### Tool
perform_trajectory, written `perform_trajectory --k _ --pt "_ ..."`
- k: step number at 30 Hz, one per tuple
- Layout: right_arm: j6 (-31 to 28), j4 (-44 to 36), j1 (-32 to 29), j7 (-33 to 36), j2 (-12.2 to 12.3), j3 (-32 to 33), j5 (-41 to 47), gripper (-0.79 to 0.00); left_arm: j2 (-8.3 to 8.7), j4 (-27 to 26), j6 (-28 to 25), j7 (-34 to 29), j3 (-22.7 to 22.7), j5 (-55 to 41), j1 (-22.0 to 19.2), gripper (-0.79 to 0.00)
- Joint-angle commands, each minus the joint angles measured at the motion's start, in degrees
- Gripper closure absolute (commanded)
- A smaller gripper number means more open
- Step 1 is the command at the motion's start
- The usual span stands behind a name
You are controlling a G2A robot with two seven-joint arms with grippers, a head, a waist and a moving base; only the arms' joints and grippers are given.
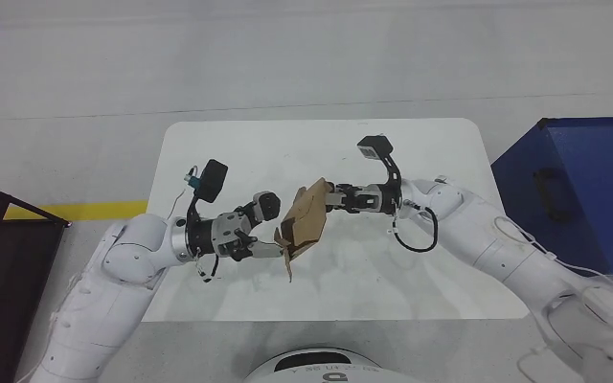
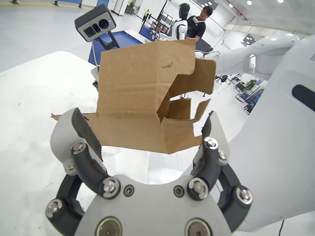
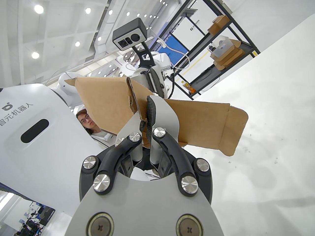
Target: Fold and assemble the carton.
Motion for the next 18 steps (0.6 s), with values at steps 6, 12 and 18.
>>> perform_trajectory --k 6,12,18 --pt "-0.46 -0.49 0.65 -0.46 0.05 -1.28 0.18 0.0 -0.32 -2.03 3.73 5.94 -0.75 6.14 1.07 -0.785" --pt "-1.12 -1.7 1.16 -1.11 0.41 -2.45 -0.15 0.0 -0.87 -2.4 7.15 10.84 0.47 11.24 0.33 -0.785" --pt "-2.18 -2.44 1.6 -2.17 1.04 -3.67 -0.14 0.0 -1.1 -1.85 7.47 13.71 0.48 13.16 0.21 -0.785"
